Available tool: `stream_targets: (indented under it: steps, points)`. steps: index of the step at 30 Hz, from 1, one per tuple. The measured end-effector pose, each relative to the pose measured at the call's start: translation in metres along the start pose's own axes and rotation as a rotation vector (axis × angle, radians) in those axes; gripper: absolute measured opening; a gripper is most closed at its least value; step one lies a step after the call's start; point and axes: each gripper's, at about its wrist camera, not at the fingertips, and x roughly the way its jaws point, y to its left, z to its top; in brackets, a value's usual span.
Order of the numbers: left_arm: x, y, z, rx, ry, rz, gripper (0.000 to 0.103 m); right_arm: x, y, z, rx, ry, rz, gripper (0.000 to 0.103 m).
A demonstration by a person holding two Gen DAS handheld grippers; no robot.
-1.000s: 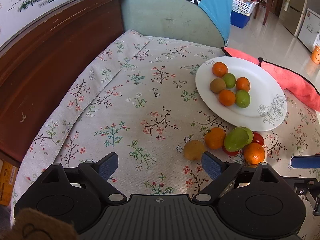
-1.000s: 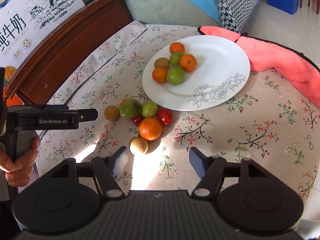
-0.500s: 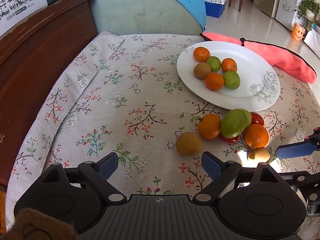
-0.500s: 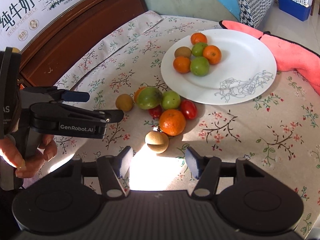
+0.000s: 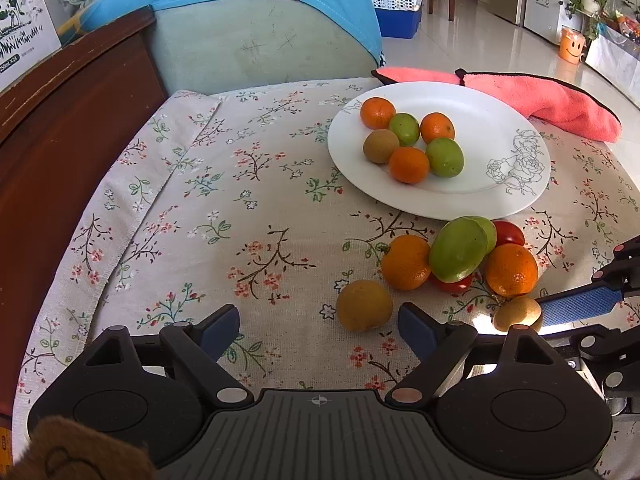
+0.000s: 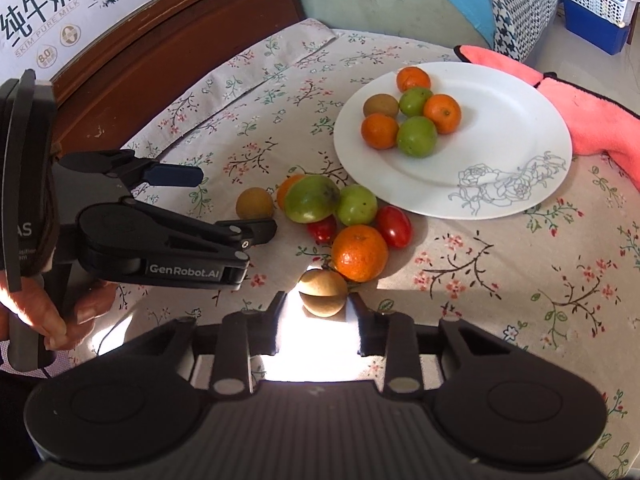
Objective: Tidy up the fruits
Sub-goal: 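Withdraw both tools and move them toward brown fruits in the pile, then close right tool on a brown fruit while left tool grasps another brown fruit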
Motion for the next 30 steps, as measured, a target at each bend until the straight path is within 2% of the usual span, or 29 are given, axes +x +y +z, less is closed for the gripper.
stream_targets:
  steps: [2, 5, 7, 8, 11, 13, 17, 30]
  points:
    - [-0.001, -0.001, 0.000, -0.002, -0.005, -0.014, 0.079, 0.000, -0.001, 0.000, 0.002, -0.002, 0.000, 0.025]
    - [-0.002, -0.002, 0.001, -0.016, -0.007, -0.045, 0.064, 0.000, -0.003, 0.001, 0.012, 0.000, 0.007, 0.025]
    - [-0.002, -0.001, 0.002, -0.035, -0.006, -0.075, 0.048, -0.001, -0.002, 0.001, 0.012, 0.001, 0.009, 0.025]
    - [-0.002, -0.001, 0.003, -0.042, -0.003, -0.088, 0.045, -0.001, -0.002, 0.001, 0.012, 0.002, 0.009, 0.025]
    - [-0.002, -0.003, 0.004, -0.042, -0.001, -0.081, 0.037, -0.001, -0.002, 0.001, 0.013, 0.004, 0.011, 0.025]
    - [-0.003, -0.004, 0.004, -0.036, 0.000, -0.077, 0.027, -0.002, -0.003, 0.002, 0.014, 0.005, 0.013, 0.025]
    - [-0.005, -0.005, 0.004, -0.029, 0.008, -0.035, 0.027, -0.005, -0.004, 0.002, 0.016, 0.001, 0.023, 0.025]
    - [-0.022, 0.007, 0.009, -0.110, -0.025, -0.054, 0.027, -0.020, -0.005, 0.006, 0.030, -0.027, 0.069, 0.025]
